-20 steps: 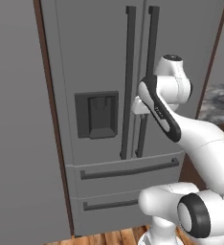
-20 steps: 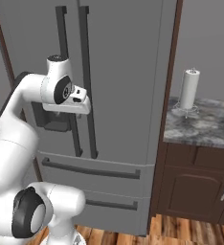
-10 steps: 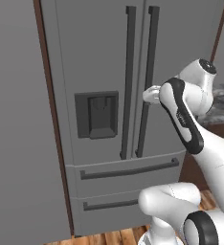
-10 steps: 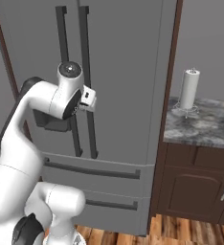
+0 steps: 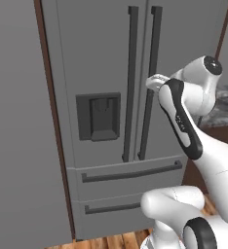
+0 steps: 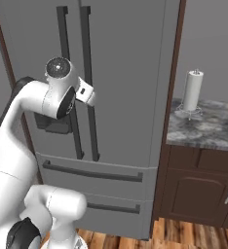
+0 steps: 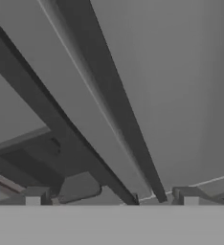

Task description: Retrieve the sausage and cheese from the fridge and place them on the cutting board on the counter.

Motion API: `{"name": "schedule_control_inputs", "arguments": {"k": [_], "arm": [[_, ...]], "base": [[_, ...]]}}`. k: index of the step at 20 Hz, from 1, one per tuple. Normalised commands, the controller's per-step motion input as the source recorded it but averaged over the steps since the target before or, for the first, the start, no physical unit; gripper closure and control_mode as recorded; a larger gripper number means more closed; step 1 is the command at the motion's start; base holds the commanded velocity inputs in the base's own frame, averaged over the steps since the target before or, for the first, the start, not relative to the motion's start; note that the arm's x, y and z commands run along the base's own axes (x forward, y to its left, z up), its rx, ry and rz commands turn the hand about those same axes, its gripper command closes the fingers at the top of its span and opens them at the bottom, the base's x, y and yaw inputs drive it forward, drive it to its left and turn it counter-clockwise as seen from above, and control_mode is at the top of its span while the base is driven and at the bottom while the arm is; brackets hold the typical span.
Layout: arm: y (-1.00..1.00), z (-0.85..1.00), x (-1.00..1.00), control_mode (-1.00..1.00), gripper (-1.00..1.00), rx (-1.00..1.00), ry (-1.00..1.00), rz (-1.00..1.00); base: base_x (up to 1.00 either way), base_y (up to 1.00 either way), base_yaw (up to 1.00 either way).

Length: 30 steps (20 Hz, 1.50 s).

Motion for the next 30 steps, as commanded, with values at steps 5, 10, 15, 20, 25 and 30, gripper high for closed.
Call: {"name": "schedule_control_inputs", "arguments": {"k": [5, 10, 15, 20, 25, 30], "arm": [[-0.1, 0.52, 0.13, -1.0, -1.0, 0.0, -0.09, -0.03], [-0.07, 0.14, 0.5, -1.0, -1.0, 0.0, -0.08, 0.0], [0.0, 0.0, 0.56, -1.0, -1.0, 0.0, -0.19, 0.0], [0.0, 0.0, 0.44, -1.0, -1.0, 0.01, -0.19, 0.0], [-0.04, 0.0, 0.45, -1.0, -1.0, 0.01, 0.0, 0.0], [0.0, 0.0, 0.58, -1.0, -1.0, 0.0, 0.01, 0.0]], "base": [[0.0, 0.0, 0.0], [0.0, 0.0, 0.0], [0.0, 0.0, 0.0], [0.0, 0.0, 0.0], [0.0, 0.0, 0.0], [0.0, 0.0, 0.0]]}}
